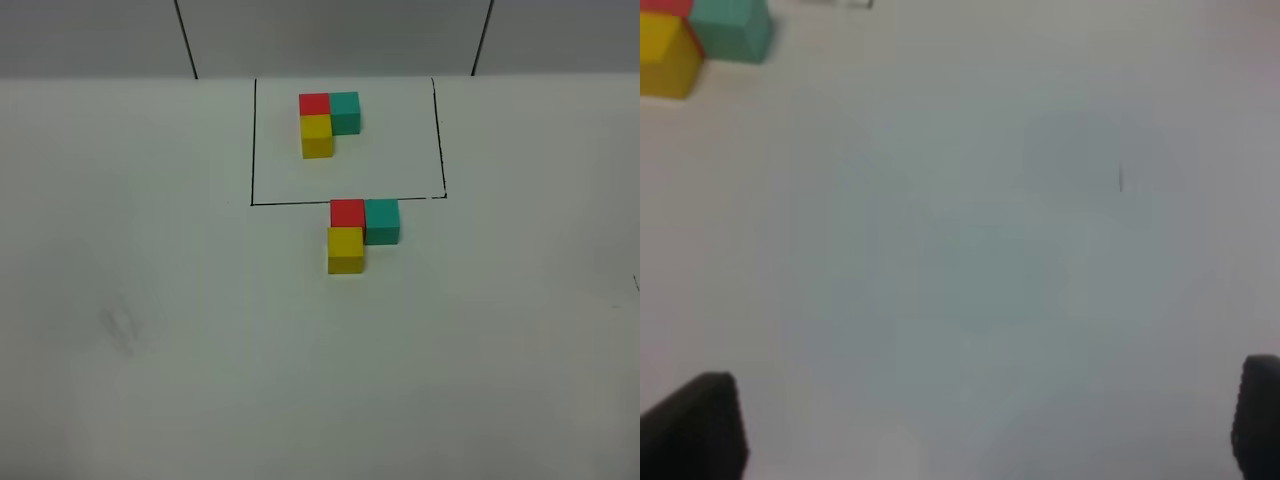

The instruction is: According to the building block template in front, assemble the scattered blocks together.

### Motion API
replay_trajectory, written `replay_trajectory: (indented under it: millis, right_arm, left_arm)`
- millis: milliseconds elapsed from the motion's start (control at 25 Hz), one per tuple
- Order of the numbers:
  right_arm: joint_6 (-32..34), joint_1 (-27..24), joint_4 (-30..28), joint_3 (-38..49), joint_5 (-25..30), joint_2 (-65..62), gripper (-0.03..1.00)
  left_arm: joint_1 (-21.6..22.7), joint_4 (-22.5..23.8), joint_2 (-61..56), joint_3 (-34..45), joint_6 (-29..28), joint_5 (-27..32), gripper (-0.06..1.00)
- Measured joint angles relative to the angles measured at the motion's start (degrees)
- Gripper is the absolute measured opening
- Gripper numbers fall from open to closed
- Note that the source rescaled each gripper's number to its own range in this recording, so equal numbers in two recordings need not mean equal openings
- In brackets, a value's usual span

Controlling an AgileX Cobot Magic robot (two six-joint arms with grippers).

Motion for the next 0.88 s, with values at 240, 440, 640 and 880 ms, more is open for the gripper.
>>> replay_trajectory:
  millis: [240, 440, 640, 880]
  right_arm:
    - [0.4, 0.0, -0.4, 0.5, 0.7, -7.9, 1.00]
    - [3.8, 0.0, -2.5, 0.6, 0.7, -8.0, 1.00]
    - [6.7, 0.0, -4.4, 0.6, 0.7, -8.0, 1.00]
    - [6.9, 0.0, -4.4, 0.6, 0.7, -8.0, 0.99]
  left_arm:
    - [0.0, 0.0, 0.0, 0.0, 0.0, 0.0, 0.77]
    - [0.0, 0.0, 0.0, 0.0, 0.0, 0.0, 0.77]
    - [0.0, 0.0, 0.0, 0.0, 0.0, 0.0, 0.77]
    - [0.0, 0.0, 0.0, 0.0, 0.0, 0.0, 0.77]
